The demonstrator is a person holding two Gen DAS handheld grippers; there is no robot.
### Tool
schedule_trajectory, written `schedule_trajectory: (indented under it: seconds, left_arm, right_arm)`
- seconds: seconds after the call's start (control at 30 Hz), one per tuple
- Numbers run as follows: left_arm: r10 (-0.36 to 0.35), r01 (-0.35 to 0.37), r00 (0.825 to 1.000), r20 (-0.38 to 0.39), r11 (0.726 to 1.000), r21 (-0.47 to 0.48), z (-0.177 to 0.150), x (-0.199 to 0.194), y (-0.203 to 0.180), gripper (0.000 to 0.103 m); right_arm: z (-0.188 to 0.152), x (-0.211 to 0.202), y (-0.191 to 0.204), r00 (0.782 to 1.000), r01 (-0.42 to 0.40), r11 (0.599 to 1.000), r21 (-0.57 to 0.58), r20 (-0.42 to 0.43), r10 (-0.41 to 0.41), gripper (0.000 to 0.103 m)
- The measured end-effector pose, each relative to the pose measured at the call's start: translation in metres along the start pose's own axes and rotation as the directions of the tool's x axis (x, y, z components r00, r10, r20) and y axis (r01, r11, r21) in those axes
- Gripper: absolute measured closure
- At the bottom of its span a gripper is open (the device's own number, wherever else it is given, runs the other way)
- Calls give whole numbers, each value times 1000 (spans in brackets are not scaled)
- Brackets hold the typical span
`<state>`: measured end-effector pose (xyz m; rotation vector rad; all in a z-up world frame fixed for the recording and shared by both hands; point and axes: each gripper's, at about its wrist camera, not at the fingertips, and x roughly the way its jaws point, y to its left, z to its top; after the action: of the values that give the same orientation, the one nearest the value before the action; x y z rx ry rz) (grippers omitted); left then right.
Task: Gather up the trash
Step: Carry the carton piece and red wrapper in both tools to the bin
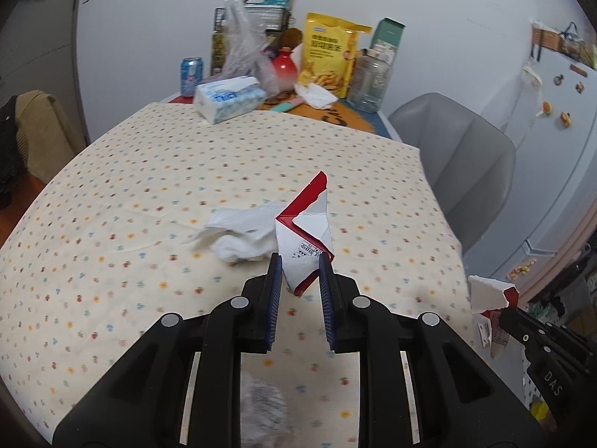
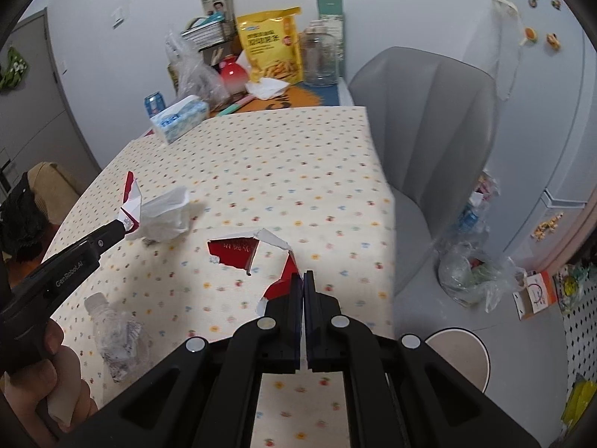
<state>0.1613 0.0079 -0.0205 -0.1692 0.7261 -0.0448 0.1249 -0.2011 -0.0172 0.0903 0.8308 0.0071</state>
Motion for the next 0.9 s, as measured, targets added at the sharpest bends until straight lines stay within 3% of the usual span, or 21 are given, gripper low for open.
schedule_trajectory:
  seconds: [0.4,0.9]
  left_arm:
    - [-82,84,996,-27,989,119,-7,8,-85,83]
    - [-159,179,983,-94,943,281,-38,20,-199,83]
  right_arm:
    - [-13,-25,-78,996,84,989,123,28,-88,100]
    - [-52,-40,-188,982,178,934,310,9,-189,100]
